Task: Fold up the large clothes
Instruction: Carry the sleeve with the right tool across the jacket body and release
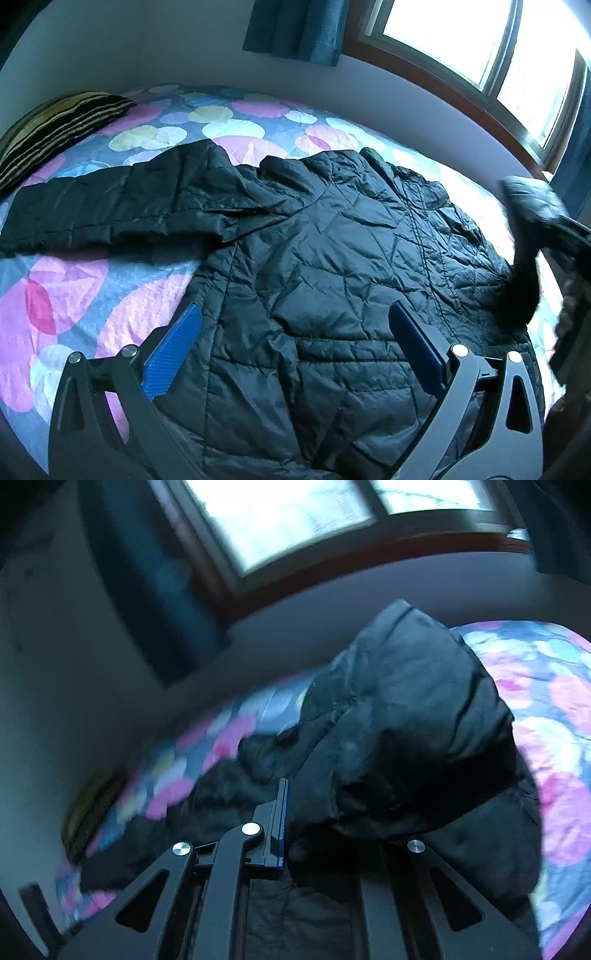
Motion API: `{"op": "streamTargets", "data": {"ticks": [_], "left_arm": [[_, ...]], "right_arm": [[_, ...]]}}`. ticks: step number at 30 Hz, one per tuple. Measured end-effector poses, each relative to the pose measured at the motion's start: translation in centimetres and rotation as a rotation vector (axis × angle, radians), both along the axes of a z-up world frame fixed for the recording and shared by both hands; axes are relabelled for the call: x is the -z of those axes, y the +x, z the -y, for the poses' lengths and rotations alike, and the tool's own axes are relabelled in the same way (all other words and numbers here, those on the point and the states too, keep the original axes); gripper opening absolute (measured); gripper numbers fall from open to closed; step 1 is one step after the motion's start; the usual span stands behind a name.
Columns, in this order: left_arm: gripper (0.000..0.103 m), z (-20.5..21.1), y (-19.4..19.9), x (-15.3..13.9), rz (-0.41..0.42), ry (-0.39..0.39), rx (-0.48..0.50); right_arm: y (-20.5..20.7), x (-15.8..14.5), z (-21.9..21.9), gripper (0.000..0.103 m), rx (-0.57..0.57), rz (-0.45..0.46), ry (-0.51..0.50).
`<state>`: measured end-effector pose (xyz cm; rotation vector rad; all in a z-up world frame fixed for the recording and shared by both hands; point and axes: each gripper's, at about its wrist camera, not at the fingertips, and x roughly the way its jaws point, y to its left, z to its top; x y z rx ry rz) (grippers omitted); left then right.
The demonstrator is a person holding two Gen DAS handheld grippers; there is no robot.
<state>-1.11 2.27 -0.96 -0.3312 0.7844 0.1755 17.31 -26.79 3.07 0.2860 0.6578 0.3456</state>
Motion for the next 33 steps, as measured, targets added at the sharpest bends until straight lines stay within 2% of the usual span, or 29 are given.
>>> {"op": "streamTargets", "data": {"ticks": [5, 11, 15, 18, 21, 22, 23, 27, 33], "left_arm": [[0.101, 0.2, 0.1, 0.1, -0.003, -0.002, 0.003], [0.101, 0.2, 0.3, 0.3, -0.007, -0.011, 0.005], [0.101, 0.2, 0.5, 0.7, -0.013, -0.013, 0.006], [0.101, 0.1, 0.6, 1.0, -0.021, -0.017, 0.005], [0.101, 0.0, 0.7, 1.2, -0.024, -0.019, 0.005], [0.101, -0.1, 0.7, 1.2, -0.025, -0.020, 0.005], [0.101, -0.1, 0.7, 1.2, -0.024, -0.020, 0.006], [0.101, -0.1, 0.7, 1.3, -0.025, -0.022, 0.006], [0.101, -0.1, 0.8, 1.4, -0.029, -0.025, 0.007]], "right_arm": [[1.8, 4.1, -6.2, 0.010, -0.067, -0.079, -0.141], [0.9, 8.5, -8.8, 0.010, -0.148, -0.143, -0.327], [1.0, 10.0, -9.6, 0.013, -0.183, -0.158, -0.385], [0.8, 10.6, -10.4, 0.023, -0.212, -0.166, -0.402], [0.3, 10.5, -10.7, 0.046, -0.256, -0.167, -0.387], [0.3, 10.5, -10.9, 0.057, -0.272, -0.169, -0.378], [0.1, 10.4, -11.4, 0.062, -0.291, -0.165, -0.374], [-1.0, 9.8, -11.3, 0.067, -0.344, -0.165, -0.357], [-0.8, 10.2, -11.9, 0.075, -0.382, -0.212, -0.270]]}}
